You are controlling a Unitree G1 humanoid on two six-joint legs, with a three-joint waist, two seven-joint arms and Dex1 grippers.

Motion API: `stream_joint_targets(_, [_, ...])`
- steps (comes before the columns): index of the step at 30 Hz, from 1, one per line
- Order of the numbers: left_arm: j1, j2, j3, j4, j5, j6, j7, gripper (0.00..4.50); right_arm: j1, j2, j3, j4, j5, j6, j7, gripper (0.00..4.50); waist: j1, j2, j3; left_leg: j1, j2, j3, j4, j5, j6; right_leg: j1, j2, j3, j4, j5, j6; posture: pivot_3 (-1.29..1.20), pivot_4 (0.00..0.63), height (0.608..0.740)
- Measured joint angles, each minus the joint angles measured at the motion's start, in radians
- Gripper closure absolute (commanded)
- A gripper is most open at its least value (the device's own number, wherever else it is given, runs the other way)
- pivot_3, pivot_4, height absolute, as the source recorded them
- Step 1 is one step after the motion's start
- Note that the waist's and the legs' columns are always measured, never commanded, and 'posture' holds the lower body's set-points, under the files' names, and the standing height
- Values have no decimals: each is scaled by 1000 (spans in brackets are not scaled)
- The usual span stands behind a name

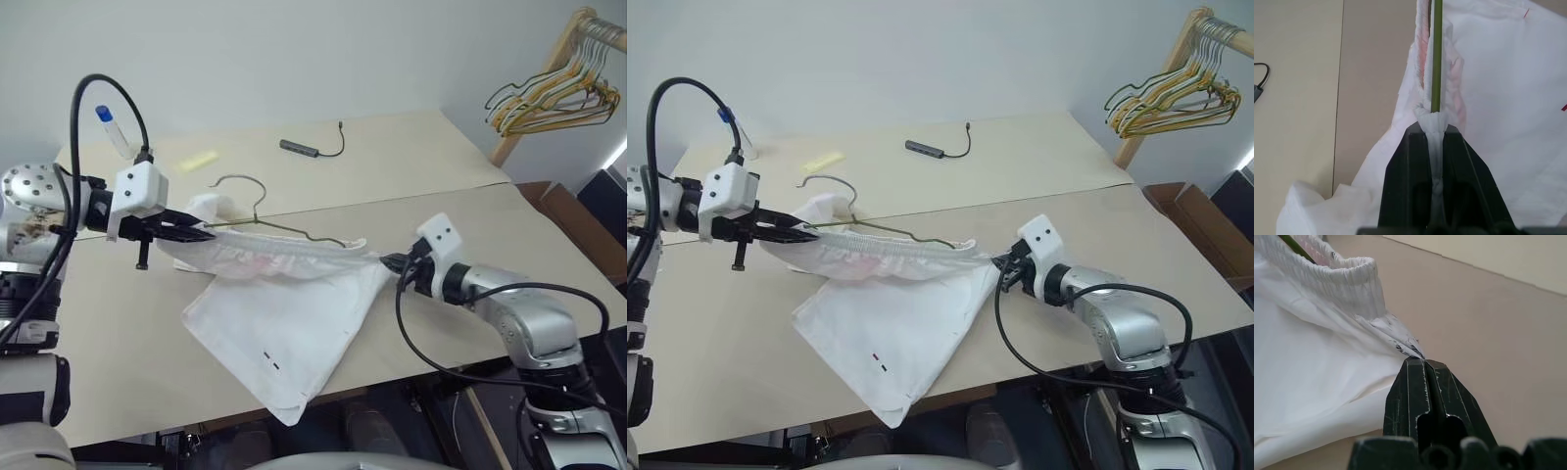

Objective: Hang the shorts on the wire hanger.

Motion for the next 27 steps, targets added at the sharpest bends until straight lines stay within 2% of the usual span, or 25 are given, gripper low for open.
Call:
stream_joint_targets(3, [0,-15,0,2,4,-2,13,4498,-25,-65,23,-47,-29,-27,32,4447,0,0,0,0,0,0,0,0,0,0,0,0,0,0,0,-165,0,740])
stream_joint_targets(4, [-8,-30,0,5,4,0,27,4498,-74,-112,55,-74,-49,-33,57,4447,0,1,1,0,0,1,0,0,0,0,0,0,0,0,0,-165,0,740])
stream_joint_targets(8, [-38,-54,0,4,4,4,46,4498,-202,-163,95,-151,-83,-38,105,4447,-3,1,0,0,0,0,0,0,0,0,1,0,0,0,0,-168,0,740])
stream_joint_targets(10, [-52,-56,1,2,4,6,46,4498,-262,-191,154,-162,-113,-25,133,4447,-6,1,0,0,0,0,0,0,0,0,0,0,0,0,0,-167,0,740])
stream_joint_targets(16, [-77,-79,1,-7,3,6,50,4498,-383,-213,250,-218,-143,18,199,4447,-13,1,0,-1,0,-1,0,0,0,-1,-1,0,0,0,0,-166,0,740])
stream_joint_targets(24, [-74,-85,4,-32,-8,16,53,4498,-386,-181,261,-236,-157,37,201,4447,-23,1,0,0,0,-2,0,0,0,-1,-1,0,0,0,0,-165,0,740])
stream_joint_targets(27, [-66,-85,9,-35,-11,20,59,4498,-387,-188,267,-235,-172,37,204,3787,-24,1,0,0,0,-3,0,0,0,-1,-1,0,0,0,0,-152,0,740])
